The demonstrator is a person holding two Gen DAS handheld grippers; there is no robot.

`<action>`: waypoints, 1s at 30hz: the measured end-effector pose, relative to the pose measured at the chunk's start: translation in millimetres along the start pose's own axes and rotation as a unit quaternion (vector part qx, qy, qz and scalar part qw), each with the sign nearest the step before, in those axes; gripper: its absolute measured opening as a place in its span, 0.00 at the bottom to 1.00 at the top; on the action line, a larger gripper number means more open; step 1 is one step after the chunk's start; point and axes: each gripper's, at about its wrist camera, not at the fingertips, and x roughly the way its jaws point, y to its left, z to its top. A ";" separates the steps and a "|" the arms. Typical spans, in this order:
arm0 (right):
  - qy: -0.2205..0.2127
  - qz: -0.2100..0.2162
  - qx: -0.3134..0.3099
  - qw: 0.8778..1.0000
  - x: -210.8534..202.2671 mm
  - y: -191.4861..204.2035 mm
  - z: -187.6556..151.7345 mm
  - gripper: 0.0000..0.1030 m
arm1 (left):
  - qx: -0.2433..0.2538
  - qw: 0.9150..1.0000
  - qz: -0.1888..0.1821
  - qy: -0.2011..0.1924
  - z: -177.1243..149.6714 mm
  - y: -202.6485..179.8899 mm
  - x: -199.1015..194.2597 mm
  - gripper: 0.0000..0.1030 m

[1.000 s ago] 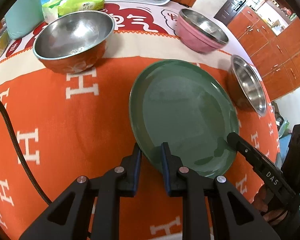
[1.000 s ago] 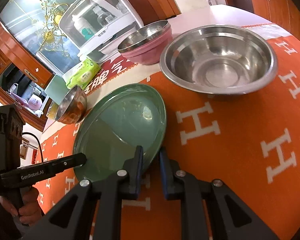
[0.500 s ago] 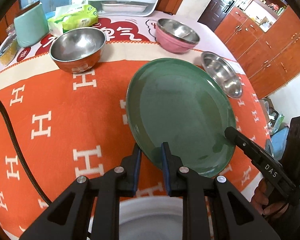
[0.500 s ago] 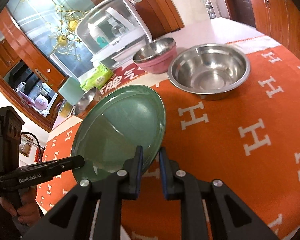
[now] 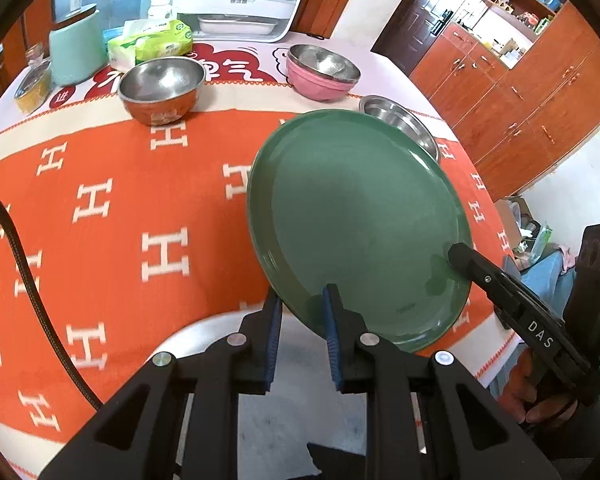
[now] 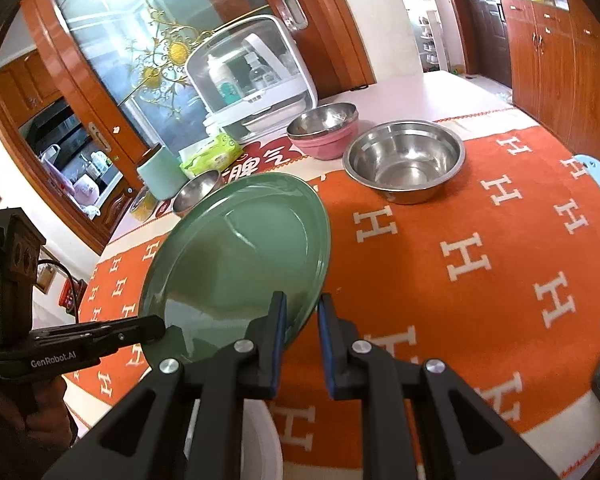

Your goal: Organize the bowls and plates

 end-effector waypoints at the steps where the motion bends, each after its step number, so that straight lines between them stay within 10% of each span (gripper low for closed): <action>1: 0.000 -0.001 -0.002 1.000 -3.1 1.8 -2.4 0.15 | 0.000 1.000 0.000 -0.001 -3.5 -0.7 -2.3 0.18; 30: 0.026 -0.008 -0.007 1.000 -49.4 59.1 -97.2 0.16 | 0.015 1.000 0.017 0.001 -110.0 21.4 -62.3 0.19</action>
